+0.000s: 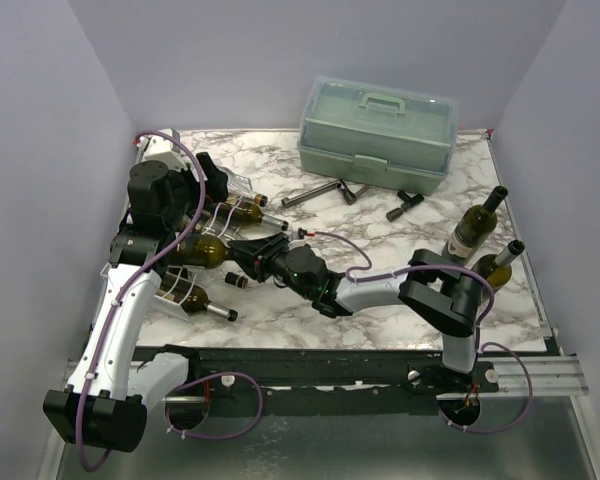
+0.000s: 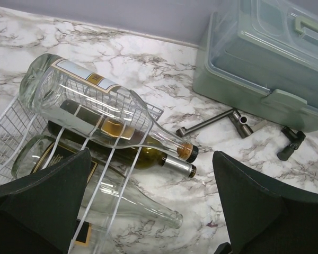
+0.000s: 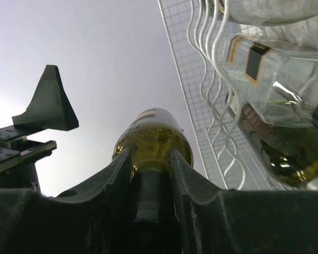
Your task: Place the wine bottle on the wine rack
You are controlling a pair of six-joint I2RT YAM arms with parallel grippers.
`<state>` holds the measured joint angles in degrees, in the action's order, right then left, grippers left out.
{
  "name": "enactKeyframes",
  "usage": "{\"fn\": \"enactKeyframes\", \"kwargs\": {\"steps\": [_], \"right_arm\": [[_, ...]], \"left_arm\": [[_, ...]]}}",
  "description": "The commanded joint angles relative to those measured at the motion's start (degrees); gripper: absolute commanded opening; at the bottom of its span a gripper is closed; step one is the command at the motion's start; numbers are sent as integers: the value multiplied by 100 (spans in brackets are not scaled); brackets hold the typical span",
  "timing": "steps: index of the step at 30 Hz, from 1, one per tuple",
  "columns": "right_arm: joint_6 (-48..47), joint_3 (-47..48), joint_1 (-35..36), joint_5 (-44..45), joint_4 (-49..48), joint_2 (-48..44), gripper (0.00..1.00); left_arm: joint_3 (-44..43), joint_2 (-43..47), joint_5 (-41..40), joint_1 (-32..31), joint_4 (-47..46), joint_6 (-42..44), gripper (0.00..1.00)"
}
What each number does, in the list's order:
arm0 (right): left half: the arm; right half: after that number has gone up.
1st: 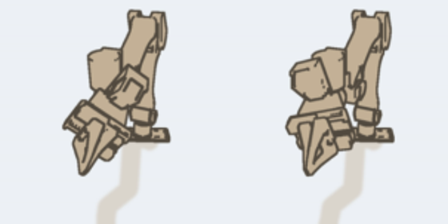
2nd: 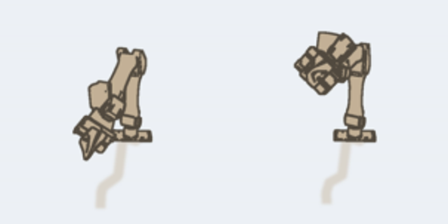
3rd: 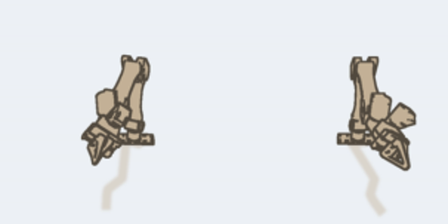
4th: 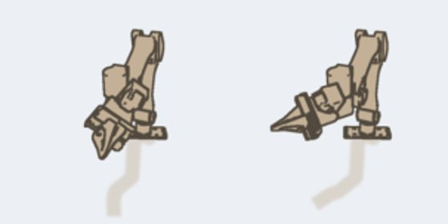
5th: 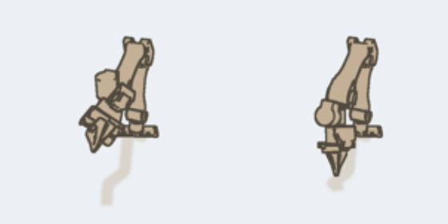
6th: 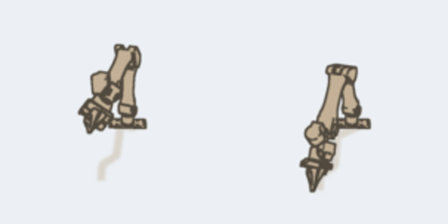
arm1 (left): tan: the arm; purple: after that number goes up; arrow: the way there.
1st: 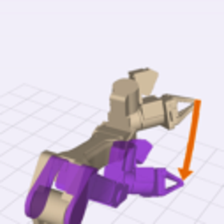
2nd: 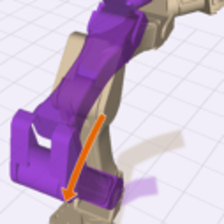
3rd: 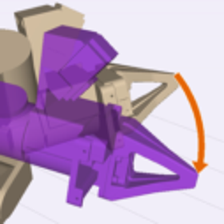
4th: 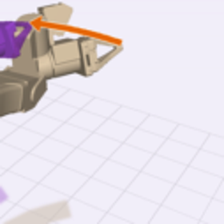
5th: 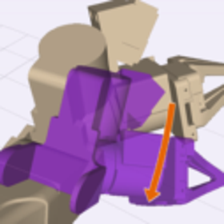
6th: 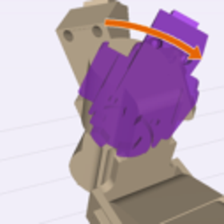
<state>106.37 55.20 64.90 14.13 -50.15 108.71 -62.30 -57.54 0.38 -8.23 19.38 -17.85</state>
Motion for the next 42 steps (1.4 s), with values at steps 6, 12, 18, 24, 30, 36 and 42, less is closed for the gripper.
{"fn": "enactKeyframes", "kwargs": {"steps": [6, 12, 18, 24, 30, 36, 42], "right_arm": [[247, 791, 298, 837, -812, 361, 1], [356, 1072, 418, 860, -676, 643, 1], [365, 1315, 541, 991, -506, 889, 1], [422, 1452, 627, 1041, -360, 1024, 1], [501, 1332, 732, 1200, -236, 979, 1], [746, 1214, 794, 1309, -67, 942, 1], [926, 1122, 803, 1323, 260, 830, 3]], "left_arm": [[11, 138, -188, 83, 0, 154, 99], [8, 151, -253, 128, 9, 219, 99], [8, 176, -349, 173, 22, 264, 99], [12, 206, -390, 176, 22, 282, 99], [16, 224, -346, 174, 22, 255, 99], [33, 256, -337, 173, 22, 242, 99], [25, 243, -282, 179, 22, 205, 99]]}}
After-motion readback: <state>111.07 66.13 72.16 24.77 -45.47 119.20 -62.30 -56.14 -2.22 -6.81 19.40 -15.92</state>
